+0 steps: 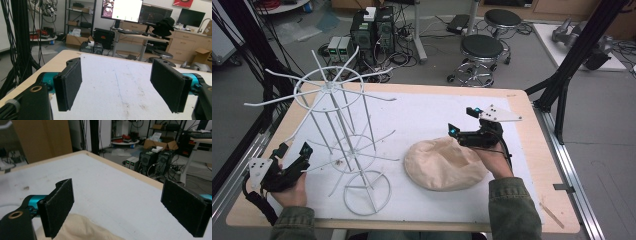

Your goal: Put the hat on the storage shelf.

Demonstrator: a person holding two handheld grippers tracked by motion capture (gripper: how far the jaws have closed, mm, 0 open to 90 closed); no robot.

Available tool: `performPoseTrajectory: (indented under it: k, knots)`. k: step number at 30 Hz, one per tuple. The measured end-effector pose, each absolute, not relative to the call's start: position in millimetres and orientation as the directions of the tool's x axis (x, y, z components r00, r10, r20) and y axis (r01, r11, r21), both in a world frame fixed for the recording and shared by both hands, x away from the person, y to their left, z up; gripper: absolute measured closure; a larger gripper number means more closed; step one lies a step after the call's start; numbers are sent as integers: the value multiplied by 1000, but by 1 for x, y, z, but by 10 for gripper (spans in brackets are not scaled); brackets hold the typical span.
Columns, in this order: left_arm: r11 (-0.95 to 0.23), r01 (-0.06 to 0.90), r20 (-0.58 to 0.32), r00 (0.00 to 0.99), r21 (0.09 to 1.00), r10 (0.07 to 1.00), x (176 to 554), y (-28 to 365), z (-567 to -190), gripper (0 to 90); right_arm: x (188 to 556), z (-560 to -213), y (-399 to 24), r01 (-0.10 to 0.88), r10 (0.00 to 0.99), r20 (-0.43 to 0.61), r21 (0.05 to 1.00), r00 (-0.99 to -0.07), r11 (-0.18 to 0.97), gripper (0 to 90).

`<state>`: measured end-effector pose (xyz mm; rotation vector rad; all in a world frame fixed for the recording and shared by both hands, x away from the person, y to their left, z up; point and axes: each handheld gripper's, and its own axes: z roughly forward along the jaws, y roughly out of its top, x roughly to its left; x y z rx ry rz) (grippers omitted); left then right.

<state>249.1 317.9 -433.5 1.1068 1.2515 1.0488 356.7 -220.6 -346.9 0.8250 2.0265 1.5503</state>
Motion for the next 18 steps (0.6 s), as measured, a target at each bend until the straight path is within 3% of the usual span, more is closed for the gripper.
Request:
performPoseTrajectory:
  k: [18]
  knots:
    - [174, 5, -174, 43, 985, 984, 249, 319, -433, 256, 377, -375, -197, 210, 562, -73, 882, -824, 422, 106]
